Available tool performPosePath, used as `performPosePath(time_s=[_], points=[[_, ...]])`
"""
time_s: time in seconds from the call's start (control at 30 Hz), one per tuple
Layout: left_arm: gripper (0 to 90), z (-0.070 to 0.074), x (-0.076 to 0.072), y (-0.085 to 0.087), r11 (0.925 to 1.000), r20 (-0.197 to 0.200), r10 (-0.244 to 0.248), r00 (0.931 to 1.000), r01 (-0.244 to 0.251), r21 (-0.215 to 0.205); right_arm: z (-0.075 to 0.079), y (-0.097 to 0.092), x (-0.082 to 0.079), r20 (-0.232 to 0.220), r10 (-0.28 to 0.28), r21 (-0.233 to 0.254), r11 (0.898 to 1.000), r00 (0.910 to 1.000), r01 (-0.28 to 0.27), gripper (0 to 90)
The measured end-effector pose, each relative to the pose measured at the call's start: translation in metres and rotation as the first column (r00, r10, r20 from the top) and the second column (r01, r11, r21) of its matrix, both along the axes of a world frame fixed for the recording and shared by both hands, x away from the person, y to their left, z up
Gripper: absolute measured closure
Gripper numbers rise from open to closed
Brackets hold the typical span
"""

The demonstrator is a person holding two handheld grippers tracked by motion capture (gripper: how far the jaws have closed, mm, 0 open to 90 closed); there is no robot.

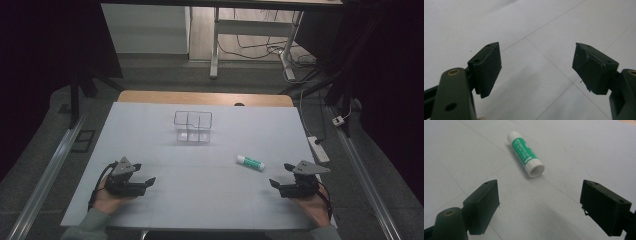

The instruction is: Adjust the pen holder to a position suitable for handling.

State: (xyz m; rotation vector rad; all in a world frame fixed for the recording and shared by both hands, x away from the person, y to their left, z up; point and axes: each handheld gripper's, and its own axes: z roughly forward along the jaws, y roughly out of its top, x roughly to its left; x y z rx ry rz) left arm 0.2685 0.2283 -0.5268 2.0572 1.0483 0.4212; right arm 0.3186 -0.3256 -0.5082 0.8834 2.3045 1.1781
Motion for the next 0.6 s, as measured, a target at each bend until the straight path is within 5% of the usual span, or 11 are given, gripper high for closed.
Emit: performPosePath(time_s=[0.6], points=[[23.3, 0.0003, 0.0016, 0.0007, 1.0, 0.001, 0.002, 1.0, -0.002, 0.005, -0.0012, 0.0023, -0.0003, -0.007, 0.0, -0.023, 1.0, 1.0, 0.0, 16.3]])
